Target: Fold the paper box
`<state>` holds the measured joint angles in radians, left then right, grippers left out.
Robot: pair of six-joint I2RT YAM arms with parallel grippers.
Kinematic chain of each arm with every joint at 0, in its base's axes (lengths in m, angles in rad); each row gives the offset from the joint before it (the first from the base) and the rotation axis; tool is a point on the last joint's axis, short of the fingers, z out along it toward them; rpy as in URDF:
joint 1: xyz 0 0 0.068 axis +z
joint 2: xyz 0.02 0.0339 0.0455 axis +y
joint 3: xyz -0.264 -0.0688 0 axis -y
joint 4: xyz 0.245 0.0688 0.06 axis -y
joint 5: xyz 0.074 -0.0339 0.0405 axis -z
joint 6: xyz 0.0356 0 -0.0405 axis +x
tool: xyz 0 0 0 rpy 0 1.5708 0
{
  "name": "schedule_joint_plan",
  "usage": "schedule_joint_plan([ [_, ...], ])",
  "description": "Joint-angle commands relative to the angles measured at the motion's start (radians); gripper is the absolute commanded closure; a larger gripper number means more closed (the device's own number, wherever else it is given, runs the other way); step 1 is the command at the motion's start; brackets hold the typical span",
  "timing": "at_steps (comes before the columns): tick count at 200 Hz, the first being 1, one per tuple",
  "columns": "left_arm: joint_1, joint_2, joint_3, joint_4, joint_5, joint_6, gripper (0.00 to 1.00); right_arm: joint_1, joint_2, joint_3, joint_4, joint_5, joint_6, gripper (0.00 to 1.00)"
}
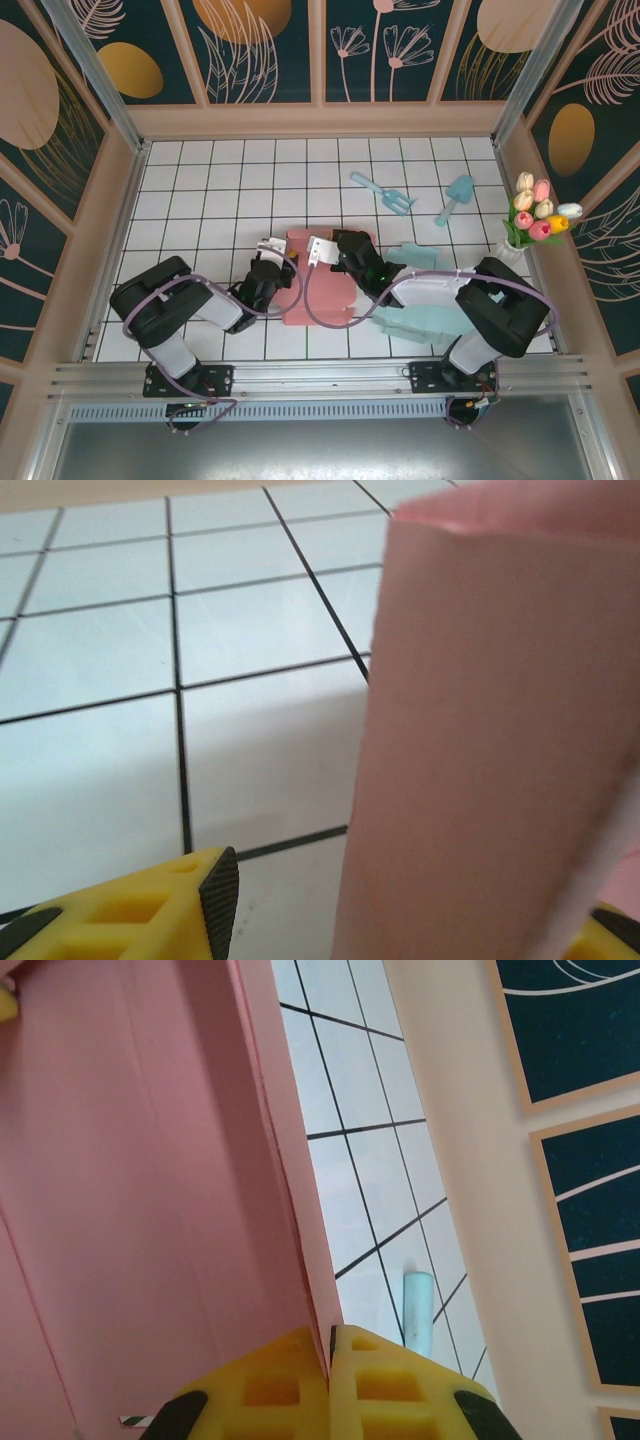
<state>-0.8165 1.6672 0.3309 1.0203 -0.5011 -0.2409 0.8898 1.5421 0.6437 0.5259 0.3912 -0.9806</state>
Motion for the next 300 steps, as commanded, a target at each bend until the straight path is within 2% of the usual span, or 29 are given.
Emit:
schedule_joint_plan([
  [1, -0.001, -0.046, -0.013, -0.011, -0.074, -0.012, 0.49, 0.001, 0.022, 0.010, -0.049, -0.021, 0.052, 1.00],
  [18, 0.000, -0.056, -0.015, -0.012, -0.057, -0.010, 0.49, 0.002, 0.023, 0.017, -0.059, -0.020, 0.062, 1.00],
  [49, -0.004, -0.037, 0.002, 0.006, 0.076, 0.039, 0.49, 0.001, 0.026, 0.038, -0.088, -0.034, 0.092, 1.00],
  [74, -0.019, 0.013, 0.049, -0.030, 0.044, 0.057, 0.52, 0.007, 0.030, 0.061, -0.119, -0.039, 0.126, 1.00],
  [99, -0.022, 0.040, 0.074, -0.051, -0.018, 0.051, 0.61, 0.019, 0.043, 0.097, -0.165, -0.020, 0.156, 1.00],
  [148, -0.022, 0.041, 0.090, -0.119, -0.134, 0.036, 0.96, 0.021, 0.051, 0.143, -0.233, 0.043, 0.194, 1.00],
  [157, -0.022, 0.039, 0.087, -0.121, -0.141, 0.032, 0.99, 0.020, 0.047, 0.146, -0.237, 0.048, 0.201, 1.00],
  [224, -0.022, 0.041, 0.129, -0.188, -0.217, -0.027, 0.97, 0.018, 0.040, 0.166, -0.254, 0.065, 0.272, 1.00],
  [269, -0.021, 0.104, 0.210, -0.301, -0.443, -0.087, 0.99, 0.029, 0.019, 0.193, -0.278, 0.051, 0.403, 1.00],
  [300, -0.022, 0.117, 0.226, -0.311, -0.468, -0.096, 0.99, 0.036, 0.028, 0.199, -0.280, 0.064, 0.439, 1.00],
])
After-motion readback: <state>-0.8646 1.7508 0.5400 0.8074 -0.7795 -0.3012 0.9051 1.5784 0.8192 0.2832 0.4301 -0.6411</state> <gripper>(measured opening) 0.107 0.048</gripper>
